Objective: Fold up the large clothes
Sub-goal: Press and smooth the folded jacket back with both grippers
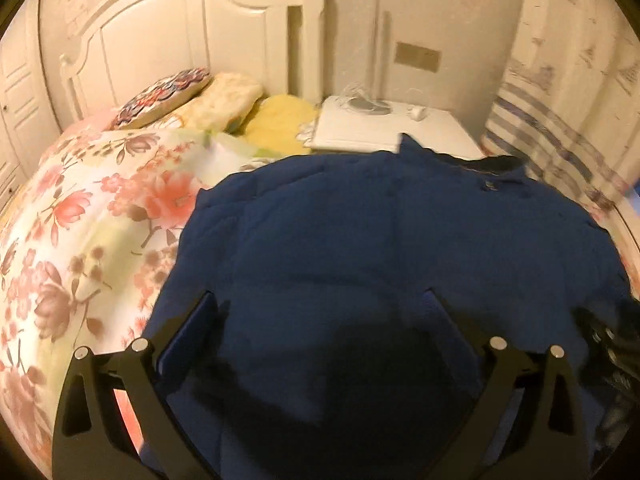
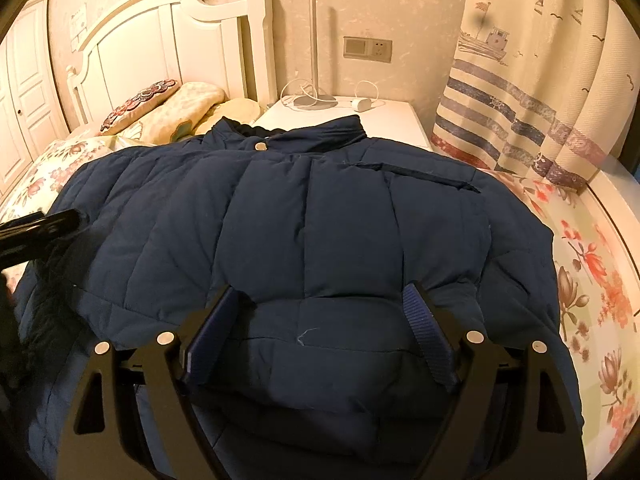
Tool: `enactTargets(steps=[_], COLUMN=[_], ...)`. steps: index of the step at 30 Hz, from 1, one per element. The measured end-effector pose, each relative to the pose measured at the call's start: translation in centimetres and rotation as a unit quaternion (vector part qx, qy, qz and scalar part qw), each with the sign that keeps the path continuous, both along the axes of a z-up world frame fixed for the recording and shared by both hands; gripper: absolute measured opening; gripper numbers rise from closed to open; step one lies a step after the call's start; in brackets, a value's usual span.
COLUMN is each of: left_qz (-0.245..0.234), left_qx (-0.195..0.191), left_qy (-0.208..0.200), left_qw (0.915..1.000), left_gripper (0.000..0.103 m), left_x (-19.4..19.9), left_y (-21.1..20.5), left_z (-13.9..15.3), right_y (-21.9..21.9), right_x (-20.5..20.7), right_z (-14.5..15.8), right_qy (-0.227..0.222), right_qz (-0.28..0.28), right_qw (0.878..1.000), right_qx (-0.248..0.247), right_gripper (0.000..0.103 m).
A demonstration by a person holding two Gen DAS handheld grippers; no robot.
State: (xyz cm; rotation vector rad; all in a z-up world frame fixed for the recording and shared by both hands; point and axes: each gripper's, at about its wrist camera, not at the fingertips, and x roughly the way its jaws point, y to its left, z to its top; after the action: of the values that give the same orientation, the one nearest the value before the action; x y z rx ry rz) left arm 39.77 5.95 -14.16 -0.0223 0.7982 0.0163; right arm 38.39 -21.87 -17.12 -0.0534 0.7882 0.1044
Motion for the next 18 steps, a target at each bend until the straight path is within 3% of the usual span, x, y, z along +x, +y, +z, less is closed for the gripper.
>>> enactTargets(steps=[3, 7, 10, 15, 16, 18], left_qz=[-0.022, -0.02, -0.018, -0.018, -0.017, -0.017], left_qx=[0.055, 0.054, 0.064, 0.062, 0.063, 0.064], left_qy=[0.012, 0.018, 0.016, 0.015, 0.015, 0.014], left_qw=[0.9981, 0.9982, 0.9977, 0.9978, 0.9977, 0.9977], left_gripper=[0.101, 0.101, 0.101, 0.101, 0.101, 0.101], left_x=[-1.0, -0.4, -0.3, -0.4, -0.4, -0.4], left_y=[-1.8, -2.0, -2.2, -2.0, -2.0, -1.8], left_z=[-1.9, -2.5, -2.6, -2.7, -2.7, -2.7], right_y=[-0.1, 0.0, -0.9, -2.6, -2.8, -3.2], right_x=[0.1, 0.0, -0.2, -4.1, -4.2, -3.4], right_z=[-0.1, -0.1, 0.5, 3.5, 3.4, 1.5], right_qy=[0.001, 0.001, 0.004, -0.077, -0.072, -0.021], right_qz=[0.0, 0.001, 0.009, -0.052, -0.054, -0.044], right_qw=[1.0, 1.0, 1.0, 0.995, 0.996, 0.999], right_qx=[-0.001, -0.002, 0.025, 0.02, 0.019, 0.008], right_gripper=[0.082, 0.084, 0.086, 0.087, 0.087, 0.088])
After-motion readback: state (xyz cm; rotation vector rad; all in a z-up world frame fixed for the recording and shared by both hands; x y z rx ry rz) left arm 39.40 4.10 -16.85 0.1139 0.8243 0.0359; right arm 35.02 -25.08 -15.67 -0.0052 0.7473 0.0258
